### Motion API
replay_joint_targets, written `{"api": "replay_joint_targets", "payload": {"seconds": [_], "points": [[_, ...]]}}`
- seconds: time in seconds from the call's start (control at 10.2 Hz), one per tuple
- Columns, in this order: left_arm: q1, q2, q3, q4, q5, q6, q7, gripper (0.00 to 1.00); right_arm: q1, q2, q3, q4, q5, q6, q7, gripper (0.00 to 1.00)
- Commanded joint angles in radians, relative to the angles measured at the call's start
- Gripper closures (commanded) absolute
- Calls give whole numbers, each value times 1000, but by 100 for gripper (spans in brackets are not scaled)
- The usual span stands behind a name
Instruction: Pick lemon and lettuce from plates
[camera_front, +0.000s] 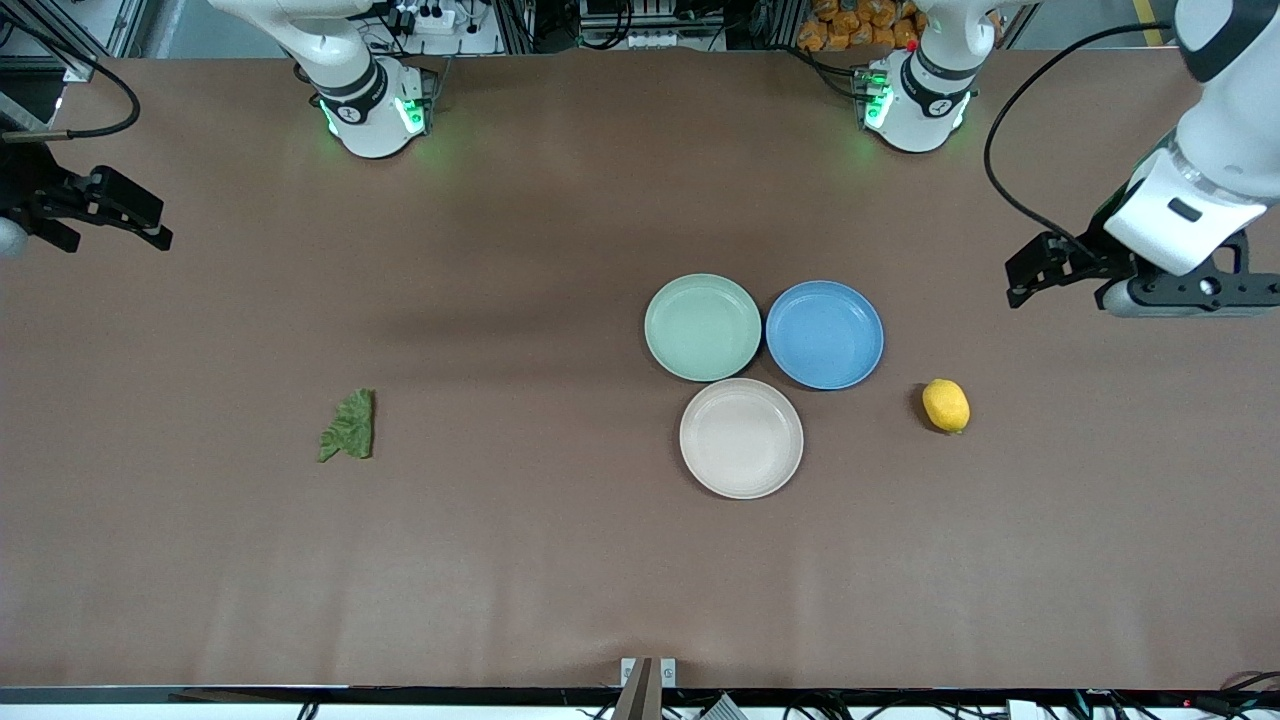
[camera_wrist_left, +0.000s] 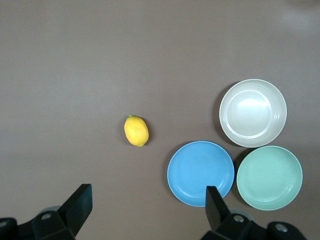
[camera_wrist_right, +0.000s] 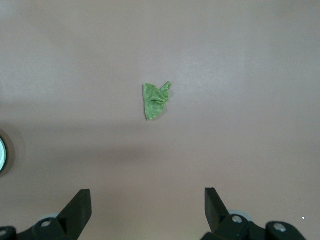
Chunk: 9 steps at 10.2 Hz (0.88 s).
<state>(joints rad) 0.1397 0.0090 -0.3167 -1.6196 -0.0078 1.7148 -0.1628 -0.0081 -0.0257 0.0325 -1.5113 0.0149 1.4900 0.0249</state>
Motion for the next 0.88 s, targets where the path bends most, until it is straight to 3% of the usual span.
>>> {"api": "replay_joint_targets", "payload": {"seconds": [0.0,0.78], "points": [[1,-7,-2,23,-14,-38,-11,0,-3,-17,1,-7,11,9,13,0],[3,-23,1,27,-11,-50,-3,0,-4,-19,4,-3,11,24,15,0]]}}
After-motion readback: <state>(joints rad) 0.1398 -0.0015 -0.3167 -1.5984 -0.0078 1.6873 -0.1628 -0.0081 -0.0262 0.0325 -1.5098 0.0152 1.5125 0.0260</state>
